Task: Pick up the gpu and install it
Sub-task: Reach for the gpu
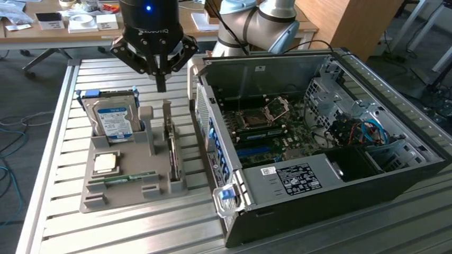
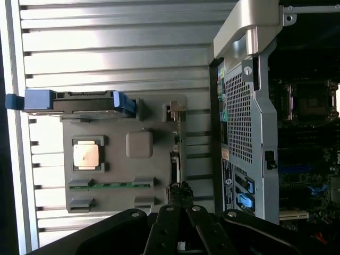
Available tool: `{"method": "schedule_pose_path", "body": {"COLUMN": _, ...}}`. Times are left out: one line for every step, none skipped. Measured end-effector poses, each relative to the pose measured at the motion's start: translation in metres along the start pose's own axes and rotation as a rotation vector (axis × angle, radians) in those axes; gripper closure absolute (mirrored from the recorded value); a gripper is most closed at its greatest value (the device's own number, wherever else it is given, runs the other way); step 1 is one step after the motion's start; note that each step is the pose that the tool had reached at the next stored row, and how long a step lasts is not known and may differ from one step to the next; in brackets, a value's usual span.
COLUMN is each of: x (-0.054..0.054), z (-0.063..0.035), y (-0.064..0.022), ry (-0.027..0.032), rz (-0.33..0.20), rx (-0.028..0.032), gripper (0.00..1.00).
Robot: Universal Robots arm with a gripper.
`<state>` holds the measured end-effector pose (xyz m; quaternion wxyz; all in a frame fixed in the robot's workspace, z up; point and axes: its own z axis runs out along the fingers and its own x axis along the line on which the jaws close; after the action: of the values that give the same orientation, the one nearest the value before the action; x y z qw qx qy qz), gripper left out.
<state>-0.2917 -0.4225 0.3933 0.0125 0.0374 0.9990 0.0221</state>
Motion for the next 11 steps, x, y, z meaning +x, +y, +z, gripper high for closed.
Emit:
{"method": "schedule_pose_path", "body": {"x": 0.0001, "z": 0.0000, "y": -0.0010, "ry": 0.0000, "rz": 0.000, "rx": 0.0000, "gripper": 0.89}}
{"method": "schedule_pose_path", "body": {"x": 0.0001, "z": -0.0001, "y": -0.0019, "ry": 0.0000, "rz": 0.000, "rx": 0.0000, "gripper": 0.89}}
{"method": "schedule_pose_path", "body": {"x": 0.0002, "z": -0.0001, "y": -0.0028, "ry": -0.0001, "rz": 0.000, "rx": 0.0000, "gripper": 0.89}}
{"method": "schedule_pose_path", "body": {"x": 0.0003, "z": -0.0002, "y": -0.0036, "ry": 0.0000, "rz": 0.000, "rx": 0.0000, "gripper": 0.89}}
{"method": "schedule_pose_path", "body": {"x": 0.0003, "z": -0.0002, "y": -0.0044, "ry": 0.0000, "rz": 0.000, "rx": 0.0000, "gripper": 0.89}}
{"method": "schedule_pose_path", "body": {"x": 0.0004, "z": -0.0002, "y": -0.0052, "ry": 0.0000, "rz": 0.000, "rx": 0.0000, "gripper": 0.89}}
{"method": "schedule_pose_path", "body": {"x": 0.0004, "z": -0.0003, "y": -0.0060, "ry": 0.0000, "rz": 0.000, "rx": 0.0000, "gripper": 0.89}}
{"method": "schedule_pose_path", "body": {"x": 0.0005, "z": -0.0003, "y": -0.0067, "ry": 0.0000, "rz": 0.000, "rx": 0.0000, "gripper": 0.89}}
{"method": "schedule_pose_path", "body": {"x": 0.0005, "z": -0.0004, "y": -0.0074, "ry": 0.0000, "rz": 0.000, "rx": 0.0000, "gripper": 0.89}}
{"method": "schedule_pose_path", "body": {"x": 0.0006, "z": -0.0004, "y": -0.0078, "ry": 0.0000, "rz": 0.000, "rx": 0.0001, "gripper": 0.89}}
{"method": "schedule_pose_path", "body": {"x": 0.0006, "z": -0.0004, "y": -0.0079, "ry": 0.0000, "rz": 0.000, "rx": 0.0000, "gripper": 0.89}}
